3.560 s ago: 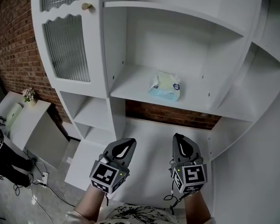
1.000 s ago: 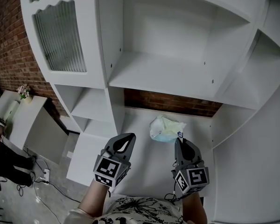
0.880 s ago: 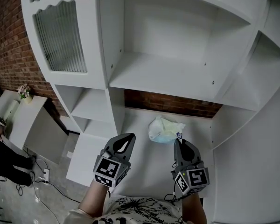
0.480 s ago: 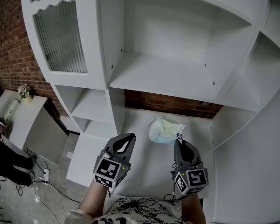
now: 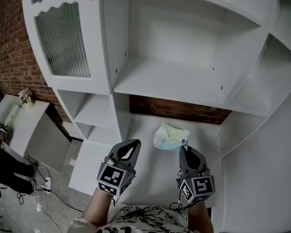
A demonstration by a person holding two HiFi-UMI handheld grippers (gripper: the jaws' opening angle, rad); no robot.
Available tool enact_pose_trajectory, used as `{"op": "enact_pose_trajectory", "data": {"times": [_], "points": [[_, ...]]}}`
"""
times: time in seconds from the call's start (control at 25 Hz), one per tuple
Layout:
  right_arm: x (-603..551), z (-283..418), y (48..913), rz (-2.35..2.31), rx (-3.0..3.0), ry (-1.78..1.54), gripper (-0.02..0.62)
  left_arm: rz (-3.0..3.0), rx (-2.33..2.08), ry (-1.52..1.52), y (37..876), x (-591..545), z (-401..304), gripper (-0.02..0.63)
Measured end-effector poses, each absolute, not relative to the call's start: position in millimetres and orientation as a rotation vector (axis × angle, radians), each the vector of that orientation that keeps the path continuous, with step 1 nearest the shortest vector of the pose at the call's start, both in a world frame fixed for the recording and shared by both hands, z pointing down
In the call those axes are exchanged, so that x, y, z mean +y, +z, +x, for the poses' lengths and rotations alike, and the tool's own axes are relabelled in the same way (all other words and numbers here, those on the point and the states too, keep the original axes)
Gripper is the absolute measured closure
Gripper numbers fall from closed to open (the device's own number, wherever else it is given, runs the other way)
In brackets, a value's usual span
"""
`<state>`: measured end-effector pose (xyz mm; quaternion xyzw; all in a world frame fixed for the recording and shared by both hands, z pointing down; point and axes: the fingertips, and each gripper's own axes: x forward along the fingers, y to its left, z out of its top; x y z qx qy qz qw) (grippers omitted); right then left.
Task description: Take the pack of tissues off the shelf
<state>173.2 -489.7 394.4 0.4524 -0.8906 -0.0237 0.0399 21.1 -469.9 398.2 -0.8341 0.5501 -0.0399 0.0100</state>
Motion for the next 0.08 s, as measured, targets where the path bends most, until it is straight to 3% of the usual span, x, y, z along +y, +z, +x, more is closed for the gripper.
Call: {"op": "enact_pose_trajectory", "data": {"times": [0.08], "points": [[-490.5, 174.0, 395.0, 1.388, -2.727, -0.074, 0.584, -2.603, 1.716, -0.125, 398.3, -469.9, 21.6, 0.591]]}}
